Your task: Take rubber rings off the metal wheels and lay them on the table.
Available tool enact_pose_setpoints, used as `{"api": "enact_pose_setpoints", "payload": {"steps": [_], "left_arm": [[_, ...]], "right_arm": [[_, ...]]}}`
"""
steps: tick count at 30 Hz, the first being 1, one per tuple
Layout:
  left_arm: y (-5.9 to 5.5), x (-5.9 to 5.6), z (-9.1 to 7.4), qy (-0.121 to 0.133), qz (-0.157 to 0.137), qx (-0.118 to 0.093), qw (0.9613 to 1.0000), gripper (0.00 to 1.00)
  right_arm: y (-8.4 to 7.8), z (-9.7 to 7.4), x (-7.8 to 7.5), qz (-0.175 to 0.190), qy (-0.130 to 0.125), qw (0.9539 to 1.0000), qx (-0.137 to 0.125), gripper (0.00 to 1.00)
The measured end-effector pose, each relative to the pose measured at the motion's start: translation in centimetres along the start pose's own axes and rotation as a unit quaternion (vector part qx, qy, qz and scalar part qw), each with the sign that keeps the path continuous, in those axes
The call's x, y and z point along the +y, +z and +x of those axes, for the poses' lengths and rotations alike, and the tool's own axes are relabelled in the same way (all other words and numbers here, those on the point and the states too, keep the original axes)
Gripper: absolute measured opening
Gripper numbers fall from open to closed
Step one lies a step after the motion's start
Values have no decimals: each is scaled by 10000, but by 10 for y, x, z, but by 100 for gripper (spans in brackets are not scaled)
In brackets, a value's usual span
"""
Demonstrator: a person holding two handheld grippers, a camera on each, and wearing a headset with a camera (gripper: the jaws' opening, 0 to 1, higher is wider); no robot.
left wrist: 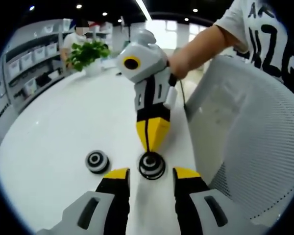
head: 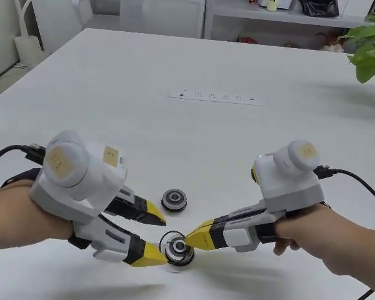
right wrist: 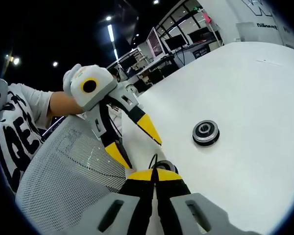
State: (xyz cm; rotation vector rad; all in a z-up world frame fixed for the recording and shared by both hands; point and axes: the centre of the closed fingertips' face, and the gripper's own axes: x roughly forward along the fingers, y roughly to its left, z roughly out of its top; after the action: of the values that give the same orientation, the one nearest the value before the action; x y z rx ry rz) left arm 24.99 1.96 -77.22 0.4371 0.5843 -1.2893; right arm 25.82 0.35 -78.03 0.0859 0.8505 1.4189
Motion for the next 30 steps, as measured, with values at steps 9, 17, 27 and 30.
{"api": "enact_pose_setpoints", "payload": {"steps": [9, 17, 27, 30], "left_arm": [[-1, 8, -26, 372, -165, -228, 9989, 43], [-5, 21, -47, 712, -376, -436, 9958, 50], [-14, 25, -57, 885, -463, -407, 9942, 52], [-14, 25, -59, 916, -465, -413, 9939, 53]], "right_arm": [[20, 10, 2, 129, 131, 9993, -325, 0], [31, 29, -3, 60, 108, 9994, -329, 0], [29, 44, -13, -119, -154, 9994, -271, 0], [30, 43, -16, -246, -287, 9989, -290, 0]]}}
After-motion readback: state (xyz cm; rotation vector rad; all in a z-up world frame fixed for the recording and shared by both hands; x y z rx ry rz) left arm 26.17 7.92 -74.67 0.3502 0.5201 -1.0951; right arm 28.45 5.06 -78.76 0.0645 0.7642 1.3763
